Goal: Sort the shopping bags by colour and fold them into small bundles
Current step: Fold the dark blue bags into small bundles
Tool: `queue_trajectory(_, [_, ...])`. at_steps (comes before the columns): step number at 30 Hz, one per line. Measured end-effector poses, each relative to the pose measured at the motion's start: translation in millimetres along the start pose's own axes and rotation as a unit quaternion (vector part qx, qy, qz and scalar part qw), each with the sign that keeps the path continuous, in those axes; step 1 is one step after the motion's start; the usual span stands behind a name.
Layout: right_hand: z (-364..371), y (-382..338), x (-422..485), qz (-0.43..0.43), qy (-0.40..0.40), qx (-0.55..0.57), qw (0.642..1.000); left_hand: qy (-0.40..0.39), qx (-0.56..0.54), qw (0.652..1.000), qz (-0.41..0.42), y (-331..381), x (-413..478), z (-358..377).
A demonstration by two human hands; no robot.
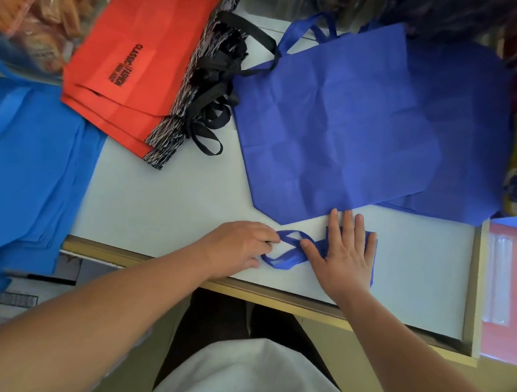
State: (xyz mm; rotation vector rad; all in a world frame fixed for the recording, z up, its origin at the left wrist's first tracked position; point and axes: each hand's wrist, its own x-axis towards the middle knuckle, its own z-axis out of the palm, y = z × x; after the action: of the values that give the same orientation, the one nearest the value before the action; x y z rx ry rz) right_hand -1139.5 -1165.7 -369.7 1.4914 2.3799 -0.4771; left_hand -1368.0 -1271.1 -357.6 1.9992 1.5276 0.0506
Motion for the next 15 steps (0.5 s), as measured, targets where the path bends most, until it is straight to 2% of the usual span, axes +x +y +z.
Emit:
queue_trajectory(3, [-2.5,2.5,3.4,-0.008,-0.020,-0.013,1.000,-0.025,-0.039,0.999,-0.027,2.1,6.3,-12.7])
queue_trajectory(5, [-3.2,2.8,4.4,-0.011,-0.029,-0.014,0.999,-0.028,-0.138,0.987,-0.082,4.1,5.3,-22.3])
queue_trajectory(7, [-4.5,2.3,5.2,-0.008,-0.039,0.006,0.999,-0.003,-0.285,0.948,-0.138,6.1,0.1,-29.3])
queue_trajectory(9, [-7.1,2.2,5.1,-0.005,-0.054,0.020,0.998,0.023,-0.360,0.921,-0.144,13.3,-3.5,-34.0])
queue_trajectory(11, [-9.8,2.8,4.6,-0.010,-0.067,0.015,0.998,0.014,-0.323,0.939,-0.118,19.4,-2.6,-33.0])
queue_trajectory(13, [-11.5,3.6,4.6,-0.017,-0.069,0.006,0.997,-0.006,-0.204,0.976,-0.080,25.7,3.9,-27.5])
queue_trajectory(15, [-12.0,3.8,5.0,-0.020,-0.071,0.001,0.997,0.019,-0.085,0.996,-0.016,24.4,10.0,-22.3])
